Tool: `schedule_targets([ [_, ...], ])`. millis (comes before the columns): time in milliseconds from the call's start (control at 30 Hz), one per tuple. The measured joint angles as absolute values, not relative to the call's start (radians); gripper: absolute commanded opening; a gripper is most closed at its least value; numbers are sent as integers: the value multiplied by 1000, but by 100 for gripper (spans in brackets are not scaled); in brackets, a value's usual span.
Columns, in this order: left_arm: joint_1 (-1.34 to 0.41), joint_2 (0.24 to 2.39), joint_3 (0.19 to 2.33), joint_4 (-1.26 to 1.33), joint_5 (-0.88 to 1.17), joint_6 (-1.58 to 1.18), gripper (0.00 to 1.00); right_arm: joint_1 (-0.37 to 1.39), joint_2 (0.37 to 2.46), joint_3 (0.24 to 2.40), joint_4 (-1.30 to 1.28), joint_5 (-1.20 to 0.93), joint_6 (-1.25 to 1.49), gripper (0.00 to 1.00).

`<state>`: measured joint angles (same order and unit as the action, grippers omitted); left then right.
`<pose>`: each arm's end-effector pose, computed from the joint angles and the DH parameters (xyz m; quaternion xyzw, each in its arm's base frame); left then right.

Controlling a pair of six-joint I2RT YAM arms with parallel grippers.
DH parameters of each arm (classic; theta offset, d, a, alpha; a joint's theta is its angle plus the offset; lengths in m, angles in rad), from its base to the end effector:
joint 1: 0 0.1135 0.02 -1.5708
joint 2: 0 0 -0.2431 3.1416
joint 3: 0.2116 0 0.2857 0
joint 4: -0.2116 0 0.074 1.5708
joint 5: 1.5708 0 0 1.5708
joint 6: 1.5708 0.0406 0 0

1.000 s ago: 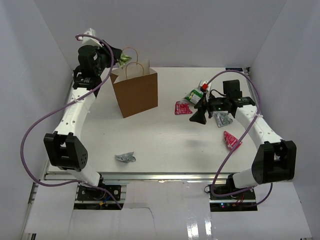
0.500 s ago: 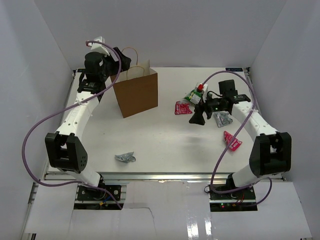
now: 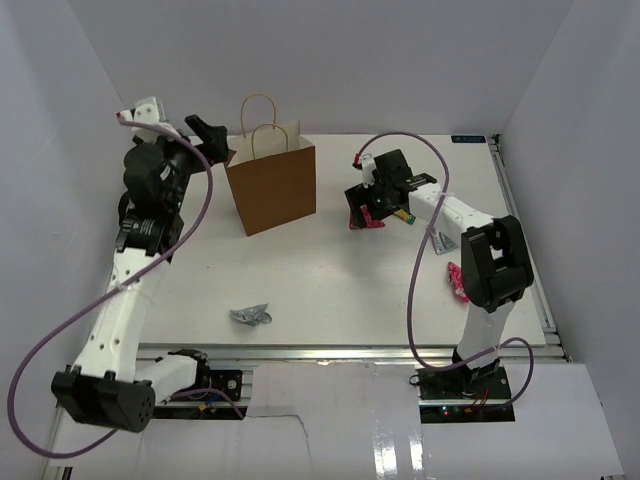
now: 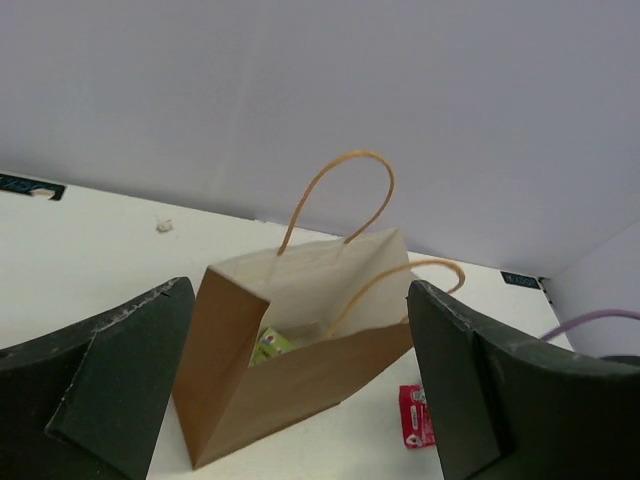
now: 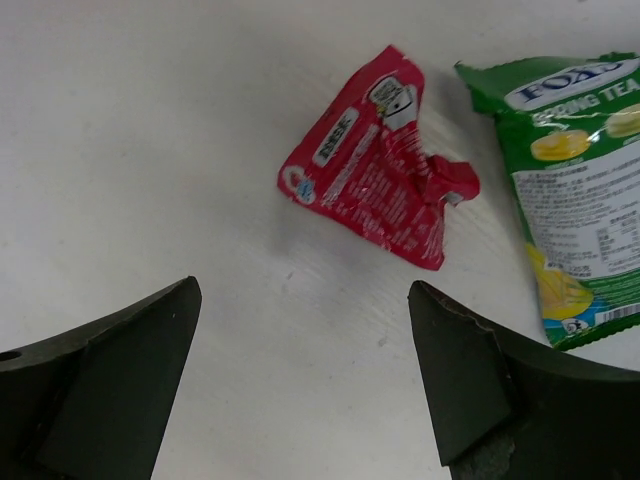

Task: Place the snacks into the paper bag

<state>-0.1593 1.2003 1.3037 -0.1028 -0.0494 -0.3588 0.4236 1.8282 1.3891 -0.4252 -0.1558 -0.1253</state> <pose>0.3145 -0.0485 0.4287 -0.0878 0.7014 -0.1643 0.6880 0.3933 0.1843 0.1974 -0.2794 0.8931 0.1235 0.3302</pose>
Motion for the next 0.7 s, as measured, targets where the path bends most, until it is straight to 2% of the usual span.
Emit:
schedule_targets([
  [100, -159, 1045, 1201, -135, -91, -368, 98, 435, 1904, 1449, -402, -68, -75, 92],
  [200, -159, 900, 1079, -189, -102, -401, 98, 430, 2008, 1542, -387, 7, -46, 100],
  [233, -159, 846, 1021, -224, -102, -422, 98, 427, 2049, 1576, -382, 33, -39, 94],
  [533, -159, 538, 686, -457, -89, -616, 98, 421, 2135, 1616, -379, 62, -28, 74],
  [633, -159, 478, 637, -487, -81, -668, 98, 420, 2135, 1616, -378, 50, -26, 63],
  [700, -159, 469, 624, -498, -72, -691, 98, 419, 2135, 1616, -378, 40, -26, 52],
])
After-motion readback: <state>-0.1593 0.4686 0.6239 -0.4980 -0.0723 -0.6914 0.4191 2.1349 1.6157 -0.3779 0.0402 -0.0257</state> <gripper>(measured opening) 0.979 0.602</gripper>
